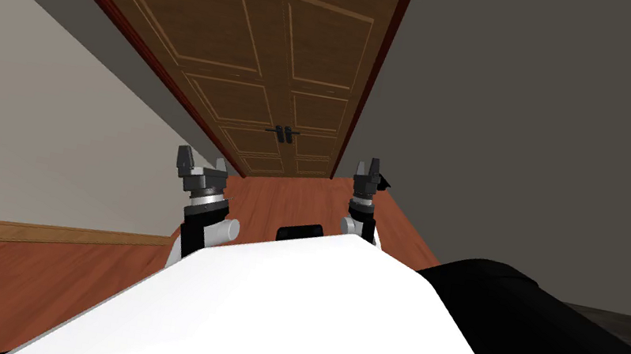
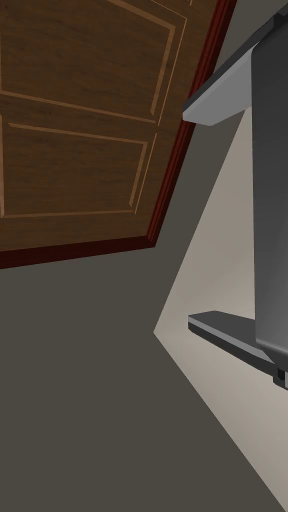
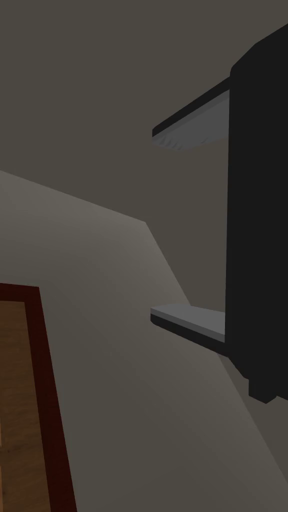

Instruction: Pull the door open

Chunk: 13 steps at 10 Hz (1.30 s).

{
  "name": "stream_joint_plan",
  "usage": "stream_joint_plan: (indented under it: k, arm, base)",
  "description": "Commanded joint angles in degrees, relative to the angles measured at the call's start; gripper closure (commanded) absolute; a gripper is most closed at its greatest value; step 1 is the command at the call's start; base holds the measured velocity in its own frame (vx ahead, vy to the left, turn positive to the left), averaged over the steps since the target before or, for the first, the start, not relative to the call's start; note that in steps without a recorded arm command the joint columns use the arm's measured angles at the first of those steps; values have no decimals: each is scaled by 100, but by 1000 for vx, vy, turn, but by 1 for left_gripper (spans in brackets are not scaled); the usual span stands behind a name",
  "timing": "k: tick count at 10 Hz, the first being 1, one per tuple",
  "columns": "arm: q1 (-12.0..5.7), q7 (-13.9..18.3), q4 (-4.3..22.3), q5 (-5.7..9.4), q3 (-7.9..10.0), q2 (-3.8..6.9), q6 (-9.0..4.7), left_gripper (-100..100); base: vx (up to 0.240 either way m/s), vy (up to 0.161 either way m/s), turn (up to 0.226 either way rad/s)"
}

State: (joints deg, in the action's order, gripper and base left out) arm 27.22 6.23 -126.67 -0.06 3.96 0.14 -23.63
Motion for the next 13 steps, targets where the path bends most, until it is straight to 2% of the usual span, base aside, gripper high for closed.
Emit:
stream_joint_plan:
  k: [1, 7, 12, 13]
  arm:
    - [-63, 9, 149, 12, 15, 59, 20, -100]
    - [-315, 45, 742, 60, 74, 255, 99, -100]
    - [-697, 100, 1641, 132, 164, 499, 218, -100]
    - [-741, 107, 1743, 140, 175, 524, 232, -100]
  base:
    - [151, -58, -26]
    - [176, 31, -46]
    - [180, 20, -72]
    - [162, 39, -39]
